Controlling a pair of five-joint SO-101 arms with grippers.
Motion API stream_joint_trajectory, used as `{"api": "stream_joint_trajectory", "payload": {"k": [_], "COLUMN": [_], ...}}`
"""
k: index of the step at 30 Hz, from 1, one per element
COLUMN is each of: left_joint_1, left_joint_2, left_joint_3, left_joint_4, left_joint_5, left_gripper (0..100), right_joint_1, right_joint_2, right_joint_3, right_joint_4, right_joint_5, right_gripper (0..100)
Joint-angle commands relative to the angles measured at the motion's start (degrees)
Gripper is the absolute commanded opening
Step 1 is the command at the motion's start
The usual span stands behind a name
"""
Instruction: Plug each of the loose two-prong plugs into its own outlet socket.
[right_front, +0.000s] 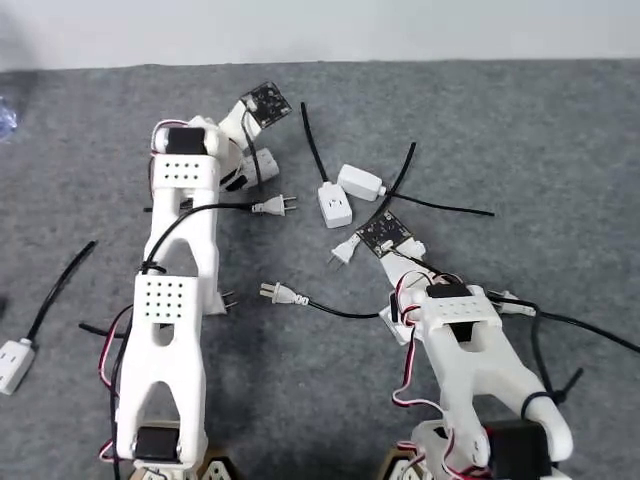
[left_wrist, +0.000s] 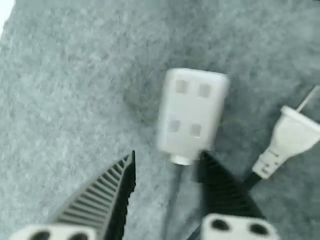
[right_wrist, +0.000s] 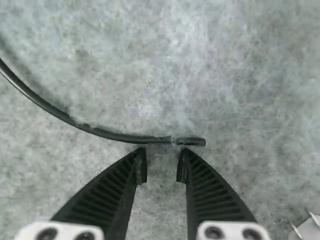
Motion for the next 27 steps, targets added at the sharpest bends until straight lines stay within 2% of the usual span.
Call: {"api": "stream_joint_trajectory", "payload": {"k": [1, 5, 8, 10, 15, 20, 22, 24, 27], "left_joint_1": [0.18, 0.0, -0.79, -0.97, -0.62, -0.44, -0.44, -0.44, -0.7], "left_joint_2": [-0.18, -0.79, -0.35, -0.18, 0.0, 2.46, 3.78, 4.48, 4.84], "left_joint_3": [2.95, 2.15, -4.53, -7.87, -6.81, -0.92, 0.66, 0.75, 0.75], "left_joint_4": [0.7, 6.33, 8.35, 8.18, 4.48, -5.36, -6.86, -6.51, -6.15], "left_joint_5": [-4.48, -5.27, -5.27, -5.27, -5.19, -1.67, -0.79, -0.97, -1.05], "left_gripper": [6, 18, 28, 31, 31, 31, 31, 26, 10], "right_joint_1": [-0.57, -0.57, -0.57, -0.57, -0.57, -0.57, -0.57, -0.57, -0.57], "right_joint_2": [-0.04, -0.04, -0.04, -0.04, -0.04, -0.04, -0.04, -0.04, -0.04], "right_joint_3": [-0.09, -0.09, -0.09, -0.09, -0.09, -0.09, -0.09, -0.09, -0.09], "right_joint_4": [-0.92, -0.92, -0.92, -0.92, -0.92, -0.84, -0.84, -0.84, -0.84], "right_joint_5": [-0.18, -0.18, -0.18, -0.18, -0.18, -0.18, -0.18, -0.18, -0.18], "right_gripper": [10.5, 10.5, 10.5, 10.5, 10.5, 10.5, 10.5, 10.5, 10.5]}}
